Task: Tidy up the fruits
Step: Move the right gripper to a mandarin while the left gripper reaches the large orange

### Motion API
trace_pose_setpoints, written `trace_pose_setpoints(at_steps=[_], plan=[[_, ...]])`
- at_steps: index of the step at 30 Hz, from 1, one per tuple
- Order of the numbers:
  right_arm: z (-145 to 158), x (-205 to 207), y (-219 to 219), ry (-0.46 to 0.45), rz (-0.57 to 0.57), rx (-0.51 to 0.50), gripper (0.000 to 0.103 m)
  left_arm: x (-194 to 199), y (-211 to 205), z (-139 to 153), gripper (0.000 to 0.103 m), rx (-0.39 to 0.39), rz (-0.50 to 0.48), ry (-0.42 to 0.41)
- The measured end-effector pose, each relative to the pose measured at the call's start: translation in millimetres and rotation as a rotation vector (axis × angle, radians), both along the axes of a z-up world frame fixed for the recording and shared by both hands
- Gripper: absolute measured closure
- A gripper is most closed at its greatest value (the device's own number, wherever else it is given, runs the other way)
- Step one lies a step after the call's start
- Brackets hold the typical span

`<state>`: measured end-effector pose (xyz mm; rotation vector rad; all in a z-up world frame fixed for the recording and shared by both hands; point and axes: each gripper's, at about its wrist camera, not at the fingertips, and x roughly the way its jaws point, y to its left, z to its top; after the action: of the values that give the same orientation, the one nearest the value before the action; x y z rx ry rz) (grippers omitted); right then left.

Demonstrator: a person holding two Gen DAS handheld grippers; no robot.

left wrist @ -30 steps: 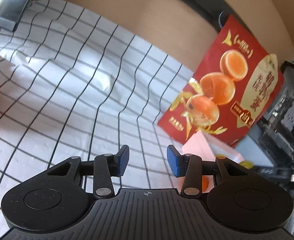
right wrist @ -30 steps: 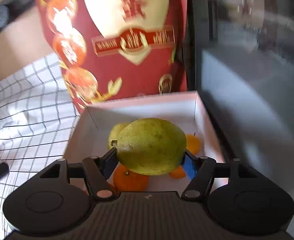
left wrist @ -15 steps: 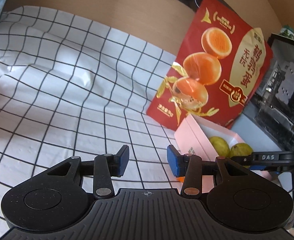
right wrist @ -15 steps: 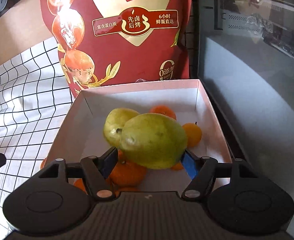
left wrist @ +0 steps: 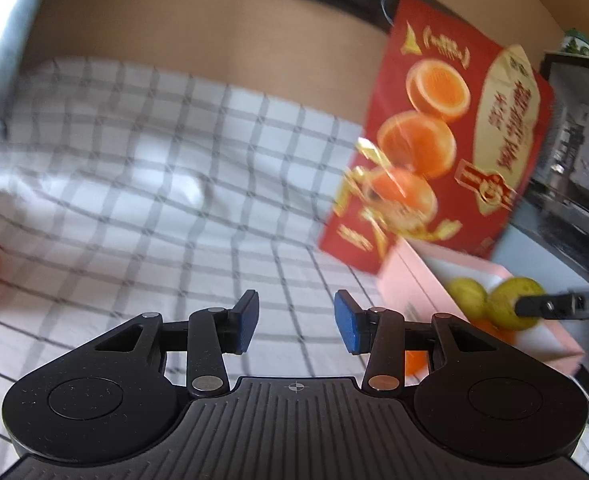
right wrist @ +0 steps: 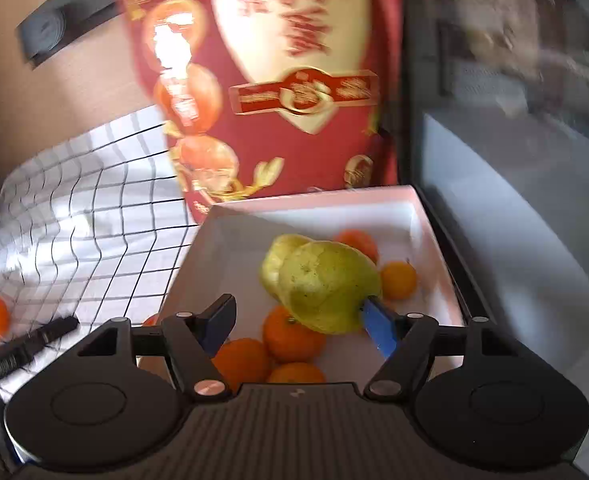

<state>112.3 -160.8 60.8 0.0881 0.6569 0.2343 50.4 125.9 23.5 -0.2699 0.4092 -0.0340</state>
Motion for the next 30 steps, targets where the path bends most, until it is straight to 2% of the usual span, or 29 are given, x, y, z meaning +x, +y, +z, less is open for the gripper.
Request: trace_pose_setpoints(at_steps=[5,8,11,14,16,21,27,30], plan=[[6.8,-35.5,58.8,-0.196,0.1,-0.207,0.031,-1.6,13.3,3.9,0.057,-0.038,0.04,-0.012],[16.1,-46.9,87.5,-0.254,0.163,-0.257,0.031,-0.5,12.9,3.3,0.057,-0.037,0.04,-0.003],[21.4,-48.1,109.0,-0.226,0.277,-0.215,0.032,-2.6,11.9,4.3,0.057,-0.026,0.048,-0.015],[16.9,-36.0,131.3,-0.133,0.363,-0.219,0.047,-5.2,14.3,5.6,0.057,-0.027,0.066,-0.027],[9.3,-25.1,144.9,-0.085,0.374,-0.262,0.052,-7.0,15.9,7.2,0.057,-0.021,0.087,-0.036],[-15.1,-9.2,164.6,-0.082,0.318,-0.405,0.052,-10.2,14.6,10.8,0.057,0.019,0.118,-0.055],[-32.3,-4.7,166.3,-0.05,0.318,-0.417,0.051,-10.5,12.8,12.4,0.057,0.038,0.113,-0.061],[-30.6,-13.4,160.7,-0.037,0.351,-0.403,0.051,-11.1,12.8,12.3,0.057,0.036,0.11,-0.06]])
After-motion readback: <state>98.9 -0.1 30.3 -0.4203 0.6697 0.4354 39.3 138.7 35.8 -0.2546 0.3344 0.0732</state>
